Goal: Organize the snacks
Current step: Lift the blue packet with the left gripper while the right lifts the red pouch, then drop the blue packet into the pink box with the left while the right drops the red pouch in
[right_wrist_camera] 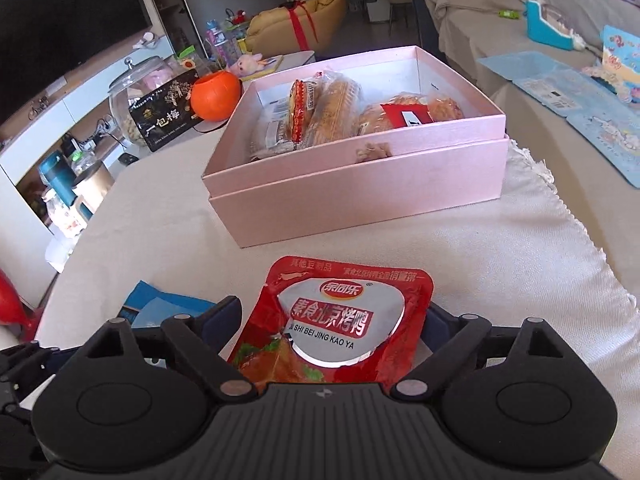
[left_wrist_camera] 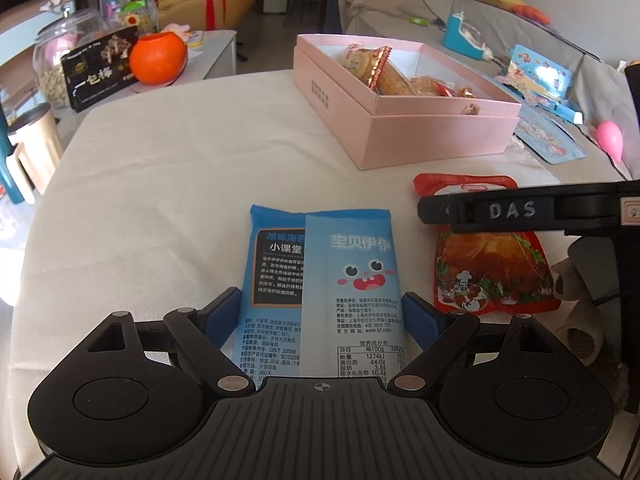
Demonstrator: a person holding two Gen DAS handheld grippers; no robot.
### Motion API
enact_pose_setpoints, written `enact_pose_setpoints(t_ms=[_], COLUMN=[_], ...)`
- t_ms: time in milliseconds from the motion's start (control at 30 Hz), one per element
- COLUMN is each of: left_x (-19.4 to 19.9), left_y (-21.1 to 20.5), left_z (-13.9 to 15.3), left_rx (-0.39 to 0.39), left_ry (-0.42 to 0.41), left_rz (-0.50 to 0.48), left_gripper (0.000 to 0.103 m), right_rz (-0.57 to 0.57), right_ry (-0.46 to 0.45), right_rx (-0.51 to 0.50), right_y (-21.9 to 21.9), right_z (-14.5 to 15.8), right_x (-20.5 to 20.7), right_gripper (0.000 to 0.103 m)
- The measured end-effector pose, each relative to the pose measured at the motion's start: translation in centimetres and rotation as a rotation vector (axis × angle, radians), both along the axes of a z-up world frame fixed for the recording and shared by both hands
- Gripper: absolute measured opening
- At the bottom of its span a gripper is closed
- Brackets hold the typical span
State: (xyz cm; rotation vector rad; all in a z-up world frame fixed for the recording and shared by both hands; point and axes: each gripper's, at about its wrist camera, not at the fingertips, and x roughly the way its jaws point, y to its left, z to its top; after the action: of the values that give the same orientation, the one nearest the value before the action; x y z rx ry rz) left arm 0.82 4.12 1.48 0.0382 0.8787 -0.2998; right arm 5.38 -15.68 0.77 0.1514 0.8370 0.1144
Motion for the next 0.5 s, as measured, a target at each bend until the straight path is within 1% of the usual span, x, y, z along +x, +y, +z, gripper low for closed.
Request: enact_pose_setpoints(t_ms=[67,133,167,200,233,267,300,433,500], left_x=[0.0,-0.1,-0.1,-0.1,-0.1,-0.2,-0.2,-0.3,-0.3], left_y=[0.1,0.2,0.2,0.2,0.2,0.3,0.4,0.7,0.9], left_z=[0.0,0.0,0.1,0.1,0.2,0.2,0.2,0.3,0.6], left_rx=[-0.005,-0.005,-0.002,-0.001,-0.003,-0.008,-0.014,-0.037,-0.064], left_ry=[0.001,0.001,0.000,0.001,0.001,0.002,0.003,0.007,0.020], left_rz=[-0.002,-0.004,-0.004,-0.005,-0.004,-0.002,-0.001,0.009,0.006], left_gripper=[0.090,0.090,0.090,0.089,0.089,0.088,0.088,0.087,0.086], right_rz=[0.037,0.089,0.114,0.151,0.175,0.201,0.227,0.290,0.297], right_ry=[-0.006,-0.010,-0.009,-0.004,-0.002,-0.002,-0.007,-0.034,-0.055], right_rx=[-0.091,-0.155,-0.161,-0.159,-0.162,-0.163,-0.171,-0.217,-0.219], right_y=[1.3,2.0,1.9,1.8,1.6,1.5,1.5,1.9,1.8], right_z=[-0.3,-0.4,-0.3,0.1,0.5,0.9,1.3,2.4,3.0], right_x=[0.0,-0.3,-0.4,-0.6,-0.8,-1.1,-1.5,-3.2,-3.7], right_gripper=[0.096,0.096,0.093,0.085,0.082,0.075,0.071,0.068,0.067])
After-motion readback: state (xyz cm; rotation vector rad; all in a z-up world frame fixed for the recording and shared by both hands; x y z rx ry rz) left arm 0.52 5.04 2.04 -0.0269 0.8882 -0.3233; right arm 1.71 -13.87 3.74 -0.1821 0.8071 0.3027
